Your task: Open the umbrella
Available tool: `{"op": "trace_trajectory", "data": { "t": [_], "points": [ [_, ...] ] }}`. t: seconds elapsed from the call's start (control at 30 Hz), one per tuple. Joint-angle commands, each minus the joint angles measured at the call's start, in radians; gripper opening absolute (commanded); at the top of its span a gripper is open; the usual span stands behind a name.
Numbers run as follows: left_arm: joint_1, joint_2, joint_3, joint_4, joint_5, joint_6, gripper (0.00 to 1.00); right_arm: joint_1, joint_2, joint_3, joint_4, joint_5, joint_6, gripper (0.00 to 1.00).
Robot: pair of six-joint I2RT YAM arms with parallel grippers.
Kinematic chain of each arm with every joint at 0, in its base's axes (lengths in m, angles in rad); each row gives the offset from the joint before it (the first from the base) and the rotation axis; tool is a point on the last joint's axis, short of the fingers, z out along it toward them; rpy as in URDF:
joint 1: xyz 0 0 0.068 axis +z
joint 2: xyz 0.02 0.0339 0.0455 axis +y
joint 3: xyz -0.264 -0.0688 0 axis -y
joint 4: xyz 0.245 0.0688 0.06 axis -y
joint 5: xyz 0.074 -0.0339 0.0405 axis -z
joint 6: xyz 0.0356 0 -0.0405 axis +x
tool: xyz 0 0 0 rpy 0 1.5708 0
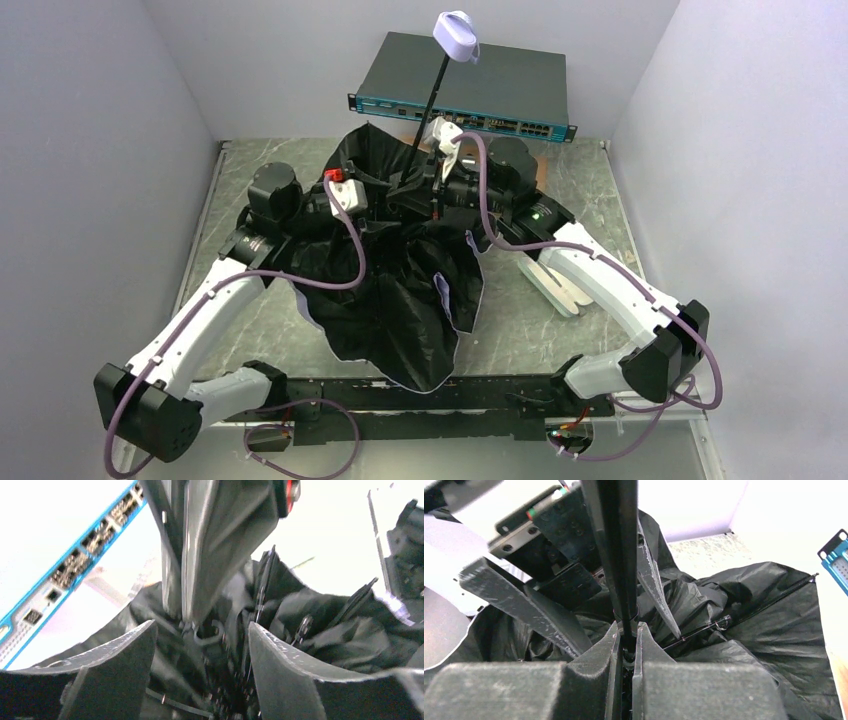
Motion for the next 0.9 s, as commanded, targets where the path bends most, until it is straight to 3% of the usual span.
{"op": "trace_trajectory", "data": {
  "t": [0.0,0.27,0.43,0.67,0.87],
  "points": [
    [-0.055,0.002,0.063,0.090,-0.031,-0.122,0.67,0.022,-0.032,0.040,0.135,0.017,-0.027,0.00],
    [-0.075,0.060,0.078,0.083,-0.098,-0.181,0.39,0.034,-0.046,0.030,0.166,0.037,-0.003,0.00],
    [-0.032,0.031,-0.035,0.010,-0.137,-0.125,0.25,0.032,-0.054,0.057,0.174,0.071,0.014,0.00],
    [0.031,0.031,-0.151,-0.130,-0.147,0.040,0.32,0.029,-0.062,0.097,0.215,0.081,0.083,0.00],
    [0.064,0.076,-0.173,-0.145,-0.163,0.060,0.36,0.026,-0.066,0.111,0.263,0.083,0.126,0.00]
  ]
}}
